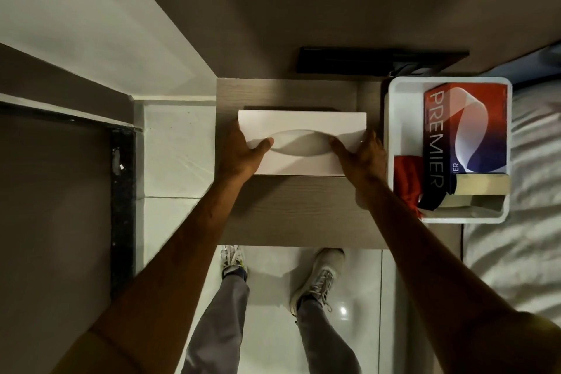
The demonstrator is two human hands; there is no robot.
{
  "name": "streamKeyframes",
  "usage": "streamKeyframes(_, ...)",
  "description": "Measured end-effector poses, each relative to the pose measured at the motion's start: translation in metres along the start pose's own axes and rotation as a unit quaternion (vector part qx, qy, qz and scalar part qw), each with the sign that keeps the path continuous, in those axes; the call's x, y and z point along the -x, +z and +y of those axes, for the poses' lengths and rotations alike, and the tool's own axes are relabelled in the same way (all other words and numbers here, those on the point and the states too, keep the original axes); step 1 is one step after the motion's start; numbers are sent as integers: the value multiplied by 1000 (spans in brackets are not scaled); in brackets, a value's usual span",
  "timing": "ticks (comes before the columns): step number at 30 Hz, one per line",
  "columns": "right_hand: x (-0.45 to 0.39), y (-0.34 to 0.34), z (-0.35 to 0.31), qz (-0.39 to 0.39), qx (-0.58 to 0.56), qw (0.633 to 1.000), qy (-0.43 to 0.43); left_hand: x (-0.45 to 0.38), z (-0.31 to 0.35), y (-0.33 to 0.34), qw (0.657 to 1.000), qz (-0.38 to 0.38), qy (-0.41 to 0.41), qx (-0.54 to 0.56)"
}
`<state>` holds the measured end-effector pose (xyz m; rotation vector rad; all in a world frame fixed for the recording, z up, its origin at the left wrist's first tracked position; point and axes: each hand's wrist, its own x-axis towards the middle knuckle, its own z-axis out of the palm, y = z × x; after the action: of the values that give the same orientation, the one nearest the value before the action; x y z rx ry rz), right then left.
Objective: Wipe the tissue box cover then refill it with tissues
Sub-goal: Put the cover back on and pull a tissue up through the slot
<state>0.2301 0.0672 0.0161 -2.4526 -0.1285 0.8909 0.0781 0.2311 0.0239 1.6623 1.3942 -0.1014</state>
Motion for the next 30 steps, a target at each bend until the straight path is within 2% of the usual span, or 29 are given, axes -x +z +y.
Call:
streamKeyframes(6, -8, -3, -2, -23, -19, 999, 27, -3, 1, 2, 1000, 8, -26, 2)
streamKeyframes(11, -10, -5, -3, -47, -41, 995, 82, -6, 0, 8, 999, 16, -36, 15)
streamKeyframes(20, -15, -4, -5, -50, -39, 994, 91, -11, -3, 5, 999, 6, -40, 10)
streamKeyframes(30, 0, -4, -2, -33, -30, 997, 57, -8, -7, 8, 1000, 4, -26, 4)
